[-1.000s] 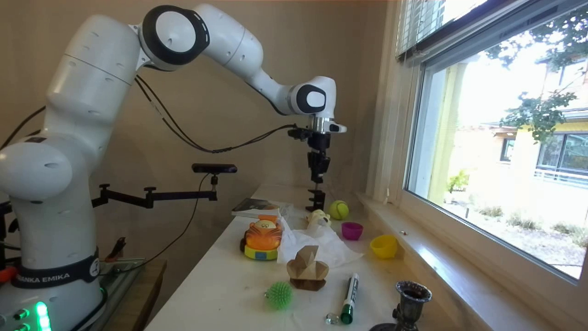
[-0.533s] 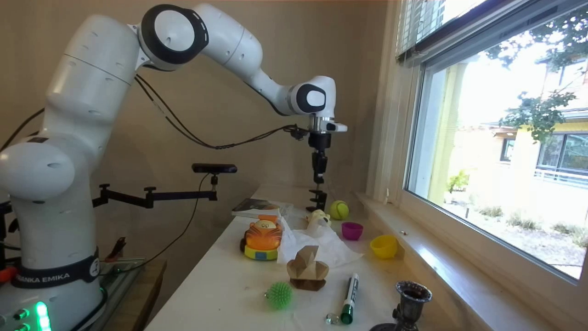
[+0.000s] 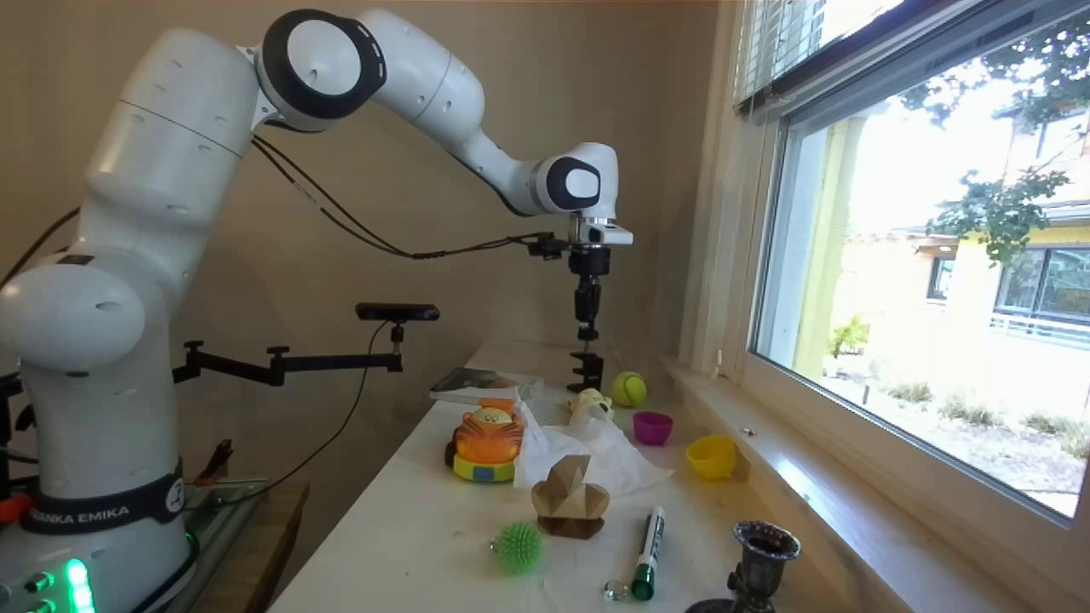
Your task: Turn the screw of the black object on the left around
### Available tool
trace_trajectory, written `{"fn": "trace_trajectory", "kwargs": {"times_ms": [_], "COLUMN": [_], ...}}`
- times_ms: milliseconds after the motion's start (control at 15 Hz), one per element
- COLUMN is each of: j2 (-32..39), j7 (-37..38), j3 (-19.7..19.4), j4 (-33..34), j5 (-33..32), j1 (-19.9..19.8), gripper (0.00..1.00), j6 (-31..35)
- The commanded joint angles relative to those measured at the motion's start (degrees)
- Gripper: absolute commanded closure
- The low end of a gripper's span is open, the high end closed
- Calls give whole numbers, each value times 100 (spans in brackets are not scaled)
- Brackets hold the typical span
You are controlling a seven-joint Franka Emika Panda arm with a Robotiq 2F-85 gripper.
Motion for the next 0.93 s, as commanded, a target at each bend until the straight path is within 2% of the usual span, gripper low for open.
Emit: {"fn": "trace_trajectory", "kwargs": {"times_ms": [0,133,200,533,600,667,867], "j2": [-70,-81,7,5,5,43,54], "j7": [1225,1816,1216,1621,1625,2370,3348], "j3": [-106,-101,42,38,37,-99,-140], "j4": [-223,-215,20,21,21,65,18], "j5": [-275,-302,-93,-131,-132,-412,-562], "j1": [126,144,-5,10,10,154,201], "gripper": [87,87,62,62,87,87,87], "j6": [-29,-153,-59,-80,-80,-41,97]}}
